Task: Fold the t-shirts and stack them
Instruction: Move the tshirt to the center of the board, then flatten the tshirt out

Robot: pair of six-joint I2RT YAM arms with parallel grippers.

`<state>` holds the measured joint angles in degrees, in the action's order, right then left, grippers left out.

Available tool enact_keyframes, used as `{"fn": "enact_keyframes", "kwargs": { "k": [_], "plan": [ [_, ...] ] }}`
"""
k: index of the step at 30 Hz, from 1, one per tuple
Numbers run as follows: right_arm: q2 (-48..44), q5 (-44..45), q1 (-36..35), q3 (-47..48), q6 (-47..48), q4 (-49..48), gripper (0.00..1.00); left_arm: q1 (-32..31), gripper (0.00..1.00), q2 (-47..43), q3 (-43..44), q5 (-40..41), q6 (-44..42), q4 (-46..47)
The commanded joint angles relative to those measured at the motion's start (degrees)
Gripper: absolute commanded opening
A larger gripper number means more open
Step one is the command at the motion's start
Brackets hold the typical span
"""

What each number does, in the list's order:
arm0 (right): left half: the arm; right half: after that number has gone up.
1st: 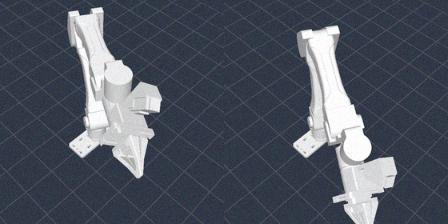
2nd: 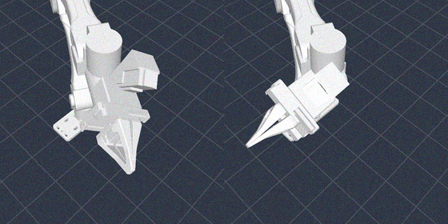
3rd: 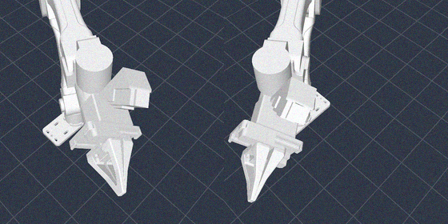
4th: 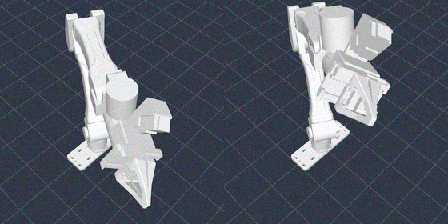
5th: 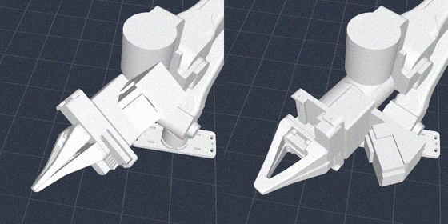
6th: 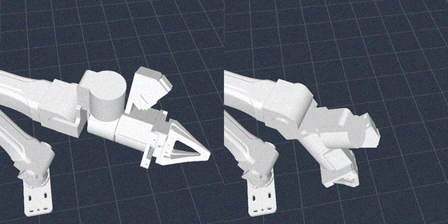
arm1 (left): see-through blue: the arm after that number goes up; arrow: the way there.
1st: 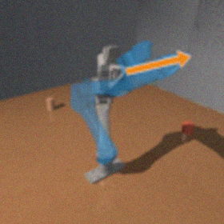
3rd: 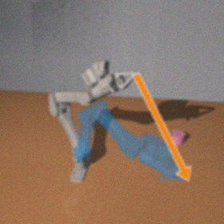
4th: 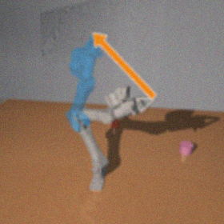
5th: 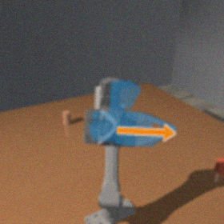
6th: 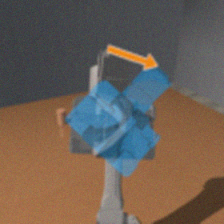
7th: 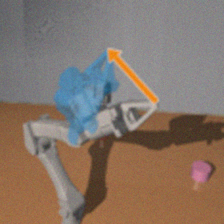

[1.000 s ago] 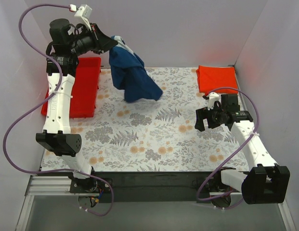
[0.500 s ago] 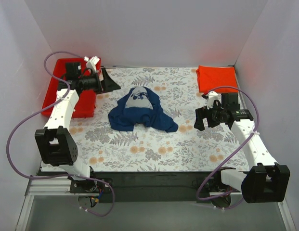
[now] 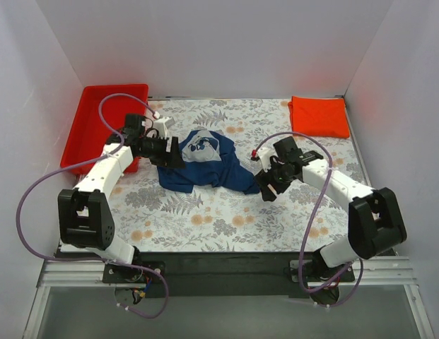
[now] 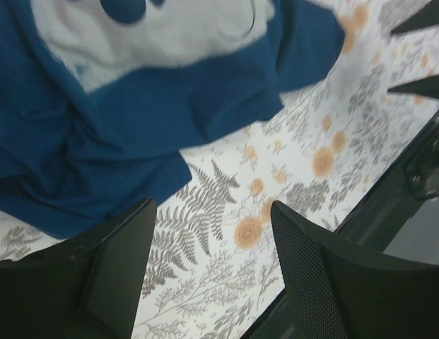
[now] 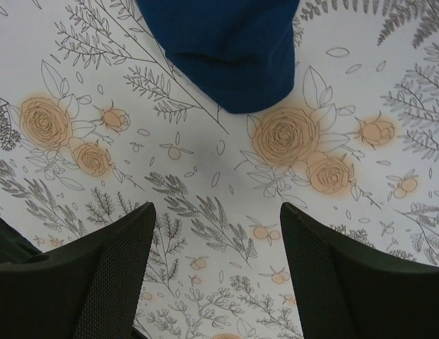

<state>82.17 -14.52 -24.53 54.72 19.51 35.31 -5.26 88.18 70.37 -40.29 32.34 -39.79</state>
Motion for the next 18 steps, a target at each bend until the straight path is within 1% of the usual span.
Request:
{"fn": "enact_keyframes", "kwargs": {
  "k": [1, 5, 6, 8, 9, 11, 12, 15, 18],
  "plan": [
    [3.3, 4.0, -2.9, 3.9, 0.8, -4.3, 0.77, -1.2, 0.64, -1.2, -3.5, 6.2, -4.7, -2.3],
    [9.0, 5.4, -3.7, 6.1, -0.4, -6.3, 0.77, -5.3, 0.61, -1.7, -9.1, 9.5, -8.3, -2.0],
    [9.8, 5.4, -3.7, 6.6, -0.6, -6.4, 0.77, -7.1, 0.61, -2.1, -10.2, 12.1, -8.7, -0.7],
    [12.1, 4.9, -3.9, 8.2, -1.2, -6.7, 0.77, -8.5, 0.60, -2.9, -12.4, 14.6, -9.2, 1.5],
    [12.8, 4.7, -3.8, 8.6, -1.3, -6.7, 0.75, -9.5, 0.59, -3.1, -13.8, 16.2, -10.1, 3.2],
    [14.6, 3.9, -3.9, 9.9, -1.8, -6.6, 0.74, -10.4, 0.56, -2.8, -14.6, 17.2, -10.7, 4.6],
    [15.1, 3.7, -3.9, 10.2, -1.8, -6.7, 0.73, -11.0, 0.52, -2.5, -15.1, 17.5, -11.0, 5.8],
    [17.0, 3.1, -3.9, 11.3, -2.5, -6.5, 0.73, -12.8, 0.51, -0.8, -15.4, 19.4, -11.2, 8.1],
    [18.5, 2.6, -3.9, 12.2, -2.7, -6.5, 0.69, -14.7, 0.51, 0.7, -15.3, 21.0, -12.0, 9.5]
  ]
}}
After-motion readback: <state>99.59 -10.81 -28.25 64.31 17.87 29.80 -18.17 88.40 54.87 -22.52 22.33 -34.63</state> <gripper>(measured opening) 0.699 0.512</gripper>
